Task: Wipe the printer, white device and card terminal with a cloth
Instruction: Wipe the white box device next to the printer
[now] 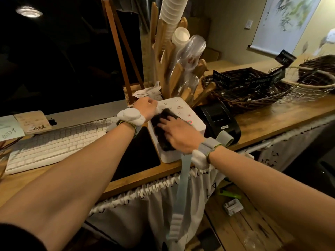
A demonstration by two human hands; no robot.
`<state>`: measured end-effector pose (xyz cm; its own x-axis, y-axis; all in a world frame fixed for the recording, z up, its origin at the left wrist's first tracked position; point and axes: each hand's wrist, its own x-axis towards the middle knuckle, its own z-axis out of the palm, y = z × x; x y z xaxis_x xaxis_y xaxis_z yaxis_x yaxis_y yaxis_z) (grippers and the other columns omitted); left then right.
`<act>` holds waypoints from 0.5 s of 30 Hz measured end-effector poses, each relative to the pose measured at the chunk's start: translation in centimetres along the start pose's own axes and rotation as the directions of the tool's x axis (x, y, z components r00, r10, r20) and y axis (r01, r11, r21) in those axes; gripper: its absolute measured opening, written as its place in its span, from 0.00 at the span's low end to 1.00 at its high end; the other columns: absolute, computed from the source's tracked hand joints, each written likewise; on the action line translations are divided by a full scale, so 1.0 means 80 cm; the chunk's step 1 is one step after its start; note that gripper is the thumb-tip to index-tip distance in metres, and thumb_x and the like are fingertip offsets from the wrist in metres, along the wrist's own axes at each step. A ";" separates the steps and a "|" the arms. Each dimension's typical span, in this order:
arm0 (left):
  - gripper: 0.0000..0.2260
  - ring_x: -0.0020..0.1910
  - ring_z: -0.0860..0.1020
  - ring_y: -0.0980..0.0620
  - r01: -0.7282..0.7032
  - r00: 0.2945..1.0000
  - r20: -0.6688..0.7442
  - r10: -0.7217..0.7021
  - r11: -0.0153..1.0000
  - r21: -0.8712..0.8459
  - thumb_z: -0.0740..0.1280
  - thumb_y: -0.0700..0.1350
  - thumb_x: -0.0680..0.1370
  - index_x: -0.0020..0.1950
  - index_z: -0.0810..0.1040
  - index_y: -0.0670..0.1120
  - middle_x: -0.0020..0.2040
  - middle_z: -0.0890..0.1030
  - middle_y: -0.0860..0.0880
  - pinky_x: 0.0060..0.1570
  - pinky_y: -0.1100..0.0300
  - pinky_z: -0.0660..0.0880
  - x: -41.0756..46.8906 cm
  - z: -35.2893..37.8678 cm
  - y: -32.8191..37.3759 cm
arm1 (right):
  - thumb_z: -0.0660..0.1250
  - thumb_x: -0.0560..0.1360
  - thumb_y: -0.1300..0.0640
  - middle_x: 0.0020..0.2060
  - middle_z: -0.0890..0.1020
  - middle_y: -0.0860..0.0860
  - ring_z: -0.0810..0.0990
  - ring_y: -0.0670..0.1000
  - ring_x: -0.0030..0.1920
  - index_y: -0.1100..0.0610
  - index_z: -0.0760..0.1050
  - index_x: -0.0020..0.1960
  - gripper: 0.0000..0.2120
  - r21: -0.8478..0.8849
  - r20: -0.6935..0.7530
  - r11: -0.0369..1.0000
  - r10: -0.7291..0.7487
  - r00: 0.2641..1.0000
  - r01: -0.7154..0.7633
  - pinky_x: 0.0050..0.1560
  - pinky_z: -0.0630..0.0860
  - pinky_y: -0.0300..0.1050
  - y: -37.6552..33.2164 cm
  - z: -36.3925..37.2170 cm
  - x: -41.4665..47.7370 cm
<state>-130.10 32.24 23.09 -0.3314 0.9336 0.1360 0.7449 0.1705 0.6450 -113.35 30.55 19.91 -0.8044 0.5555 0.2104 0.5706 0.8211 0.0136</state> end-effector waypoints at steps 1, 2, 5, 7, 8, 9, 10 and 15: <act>0.14 0.53 0.76 0.45 0.004 1.000 0.005 -0.004 1.000 0.008 0.58 0.51 0.80 0.57 0.80 0.46 0.56 0.80 0.46 0.48 0.57 0.68 -0.002 0.003 0.001 | 0.55 0.79 0.56 0.70 0.69 0.60 0.67 0.58 0.69 0.60 0.68 0.69 0.20 0.012 0.006 0.996 0.083 0.997 -0.083 0.69 0.60 0.51 0.011 -0.001 -0.004; 0.15 0.59 0.76 0.45 0.006 1.000 0.011 -0.007 1.000 0.021 0.58 0.51 0.80 0.60 0.79 0.46 0.61 0.79 0.47 0.52 0.56 0.70 -0.003 0.005 0.001 | 0.53 0.80 0.56 0.68 0.69 0.59 0.67 0.59 0.68 0.60 0.69 0.68 0.19 0.050 -0.044 0.979 0.200 0.979 -0.197 0.69 0.61 0.52 0.026 -0.003 -0.007; 0.17 0.65 0.74 0.44 0.001 1.000 0.031 -0.003 0.999 0.055 0.58 0.52 0.81 0.65 0.76 0.47 0.67 0.76 0.46 0.59 0.55 0.70 -0.004 0.008 0.004 | 0.54 0.77 0.54 0.60 0.73 0.56 0.71 0.59 0.61 0.58 0.71 0.61 0.16 0.043 -0.078 0.964 0.264 0.961 -0.261 0.59 0.70 0.54 0.022 -0.010 -0.021; 0.17 0.65 0.73 0.44 0.005 0.999 0.035 -0.007 0.998 0.066 0.57 0.51 0.81 0.65 0.76 0.46 0.68 0.76 0.46 0.60 0.55 0.69 -0.002 0.010 0.007 | 0.54 0.77 0.54 0.65 0.73 0.56 0.69 0.58 0.64 0.58 0.70 0.66 0.20 0.057 -0.020 0.997 0.053 0.998 -0.052 0.64 0.67 0.53 0.005 -0.006 -0.026; 0.17 0.66 0.73 0.44 0.007 0.999 0.034 -0.009 0.998 0.069 0.57 0.51 0.81 0.65 0.76 0.46 0.68 0.75 0.46 0.61 0.55 0.69 -0.003 0.011 0.009 | 0.54 0.78 0.54 0.67 0.71 0.55 0.67 0.58 0.67 0.59 0.68 0.68 0.21 0.057 -0.011 0.997 0.049 0.999 -0.048 0.67 0.65 0.53 0.008 -0.004 -0.031; 0.17 0.66 0.73 0.44 0.005 1.000 0.025 -0.007 0.998 0.066 0.57 0.51 0.81 0.65 0.76 0.46 0.68 0.75 0.46 0.61 0.54 0.69 -0.004 0.012 0.010 | 0.53 0.80 0.54 0.69 0.70 0.55 0.66 0.58 0.69 0.59 0.68 0.69 0.20 0.065 -0.036 0.990 0.128 0.991 -0.126 0.68 0.63 0.53 0.015 -0.008 -0.033; 0.17 0.66 0.73 0.44 0.002 1.000 0.011 -0.003 0.998 0.062 0.57 0.50 0.81 0.66 0.76 0.46 0.68 0.75 0.46 0.62 0.54 0.69 -0.005 0.013 0.010 | 0.52 0.80 0.54 0.69 0.68 0.55 0.65 0.59 0.70 0.59 0.67 0.69 0.20 0.086 -0.071 0.971 0.228 0.971 -0.222 0.69 0.62 0.53 0.024 -0.010 -0.036; 0.14 0.60 0.75 0.43 -0.024 0.999 0.041 0.019 0.994 0.102 0.57 0.48 0.81 0.59 0.78 0.45 0.61 0.78 0.42 0.56 0.55 0.69 -0.003 0.017 0.004 | 0.51 0.81 0.50 0.72 0.68 0.52 0.62 0.56 0.73 0.55 0.65 0.72 0.21 0.129 -0.057 0.986 0.117 0.992 -0.109 0.74 0.55 0.52 0.009 0.002 -0.049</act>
<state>-129.01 32.51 22.22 -0.2929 0.9489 0.1175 0.8079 0.1798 0.5612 -109.83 29.00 18.98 -0.7218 0.6391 0.2656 0.6285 0.7660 -0.1353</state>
